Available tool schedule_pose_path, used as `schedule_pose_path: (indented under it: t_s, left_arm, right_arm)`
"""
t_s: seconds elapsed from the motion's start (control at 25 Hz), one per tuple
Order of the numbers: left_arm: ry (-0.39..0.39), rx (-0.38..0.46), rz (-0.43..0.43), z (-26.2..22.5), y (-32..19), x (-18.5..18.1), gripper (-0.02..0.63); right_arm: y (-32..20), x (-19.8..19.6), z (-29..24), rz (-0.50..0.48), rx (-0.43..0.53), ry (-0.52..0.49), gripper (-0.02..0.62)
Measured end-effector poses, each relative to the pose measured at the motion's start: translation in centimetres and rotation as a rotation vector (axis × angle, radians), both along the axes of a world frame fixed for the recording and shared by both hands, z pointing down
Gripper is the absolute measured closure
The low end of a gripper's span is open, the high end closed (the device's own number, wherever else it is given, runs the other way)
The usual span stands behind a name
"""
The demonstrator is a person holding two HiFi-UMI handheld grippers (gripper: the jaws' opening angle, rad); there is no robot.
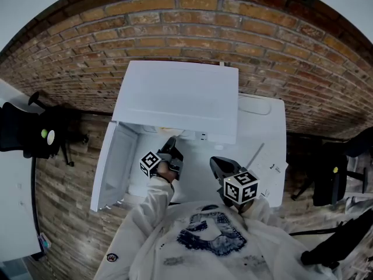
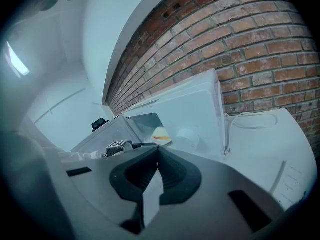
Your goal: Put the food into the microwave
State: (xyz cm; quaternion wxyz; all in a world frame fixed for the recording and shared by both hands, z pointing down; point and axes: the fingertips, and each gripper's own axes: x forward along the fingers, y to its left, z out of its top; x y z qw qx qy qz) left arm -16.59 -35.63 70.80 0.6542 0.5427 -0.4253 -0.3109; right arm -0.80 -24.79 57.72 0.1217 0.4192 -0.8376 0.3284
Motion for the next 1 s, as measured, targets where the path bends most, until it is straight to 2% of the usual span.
schedule_pose_path:
  t_s: [1.0]
  left_arm:
    - [0.001,-0.007,0.011,0.1,-2.5,-0.2,0.598]
  right_arm:
    - [-0.4,0.7,-0.2,0.044,0.004,0.011,0.581]
